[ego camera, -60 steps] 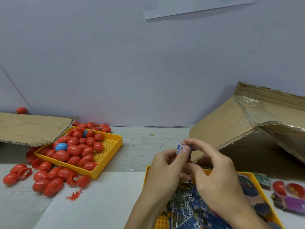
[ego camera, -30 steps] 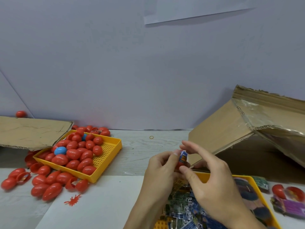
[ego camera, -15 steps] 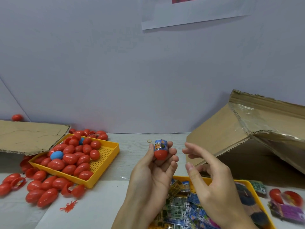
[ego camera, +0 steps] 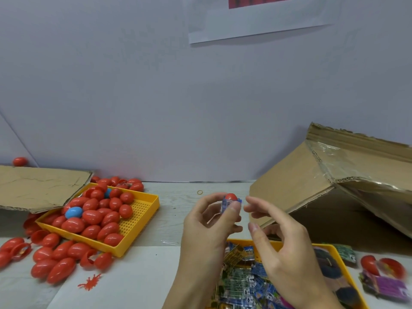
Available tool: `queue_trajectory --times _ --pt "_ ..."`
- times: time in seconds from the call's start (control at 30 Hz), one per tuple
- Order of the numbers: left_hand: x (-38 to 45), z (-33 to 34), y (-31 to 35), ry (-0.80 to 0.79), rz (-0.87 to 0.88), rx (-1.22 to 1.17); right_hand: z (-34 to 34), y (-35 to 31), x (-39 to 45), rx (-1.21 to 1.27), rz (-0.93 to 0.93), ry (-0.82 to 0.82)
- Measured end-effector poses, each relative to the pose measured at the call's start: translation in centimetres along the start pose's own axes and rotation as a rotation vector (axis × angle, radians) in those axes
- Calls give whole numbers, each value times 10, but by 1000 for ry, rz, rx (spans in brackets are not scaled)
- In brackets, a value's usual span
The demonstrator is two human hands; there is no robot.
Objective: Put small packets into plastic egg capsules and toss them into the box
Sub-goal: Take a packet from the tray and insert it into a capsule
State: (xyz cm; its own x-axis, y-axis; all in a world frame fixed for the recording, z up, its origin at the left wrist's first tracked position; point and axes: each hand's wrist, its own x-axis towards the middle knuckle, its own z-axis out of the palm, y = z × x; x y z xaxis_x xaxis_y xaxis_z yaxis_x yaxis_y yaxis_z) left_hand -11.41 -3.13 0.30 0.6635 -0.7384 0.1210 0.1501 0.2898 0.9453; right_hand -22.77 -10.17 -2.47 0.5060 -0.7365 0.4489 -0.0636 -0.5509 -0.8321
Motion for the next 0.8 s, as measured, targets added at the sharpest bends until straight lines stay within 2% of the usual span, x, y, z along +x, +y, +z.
queue_trajectory --times 0.07,0.2,0.63,0.8 --pt "-2 1 -2 13 116 213 0 0 0 -7 3 -6" --pt "-2 2 -7 43 217 296 0 -1 1 -8 14 -14" --pt "-3 4 -3 61 168 279 1 -4 1 -14 32 -31" --pt "0 4 -3 62 130 195 2 -5 2 -44 44 -36"
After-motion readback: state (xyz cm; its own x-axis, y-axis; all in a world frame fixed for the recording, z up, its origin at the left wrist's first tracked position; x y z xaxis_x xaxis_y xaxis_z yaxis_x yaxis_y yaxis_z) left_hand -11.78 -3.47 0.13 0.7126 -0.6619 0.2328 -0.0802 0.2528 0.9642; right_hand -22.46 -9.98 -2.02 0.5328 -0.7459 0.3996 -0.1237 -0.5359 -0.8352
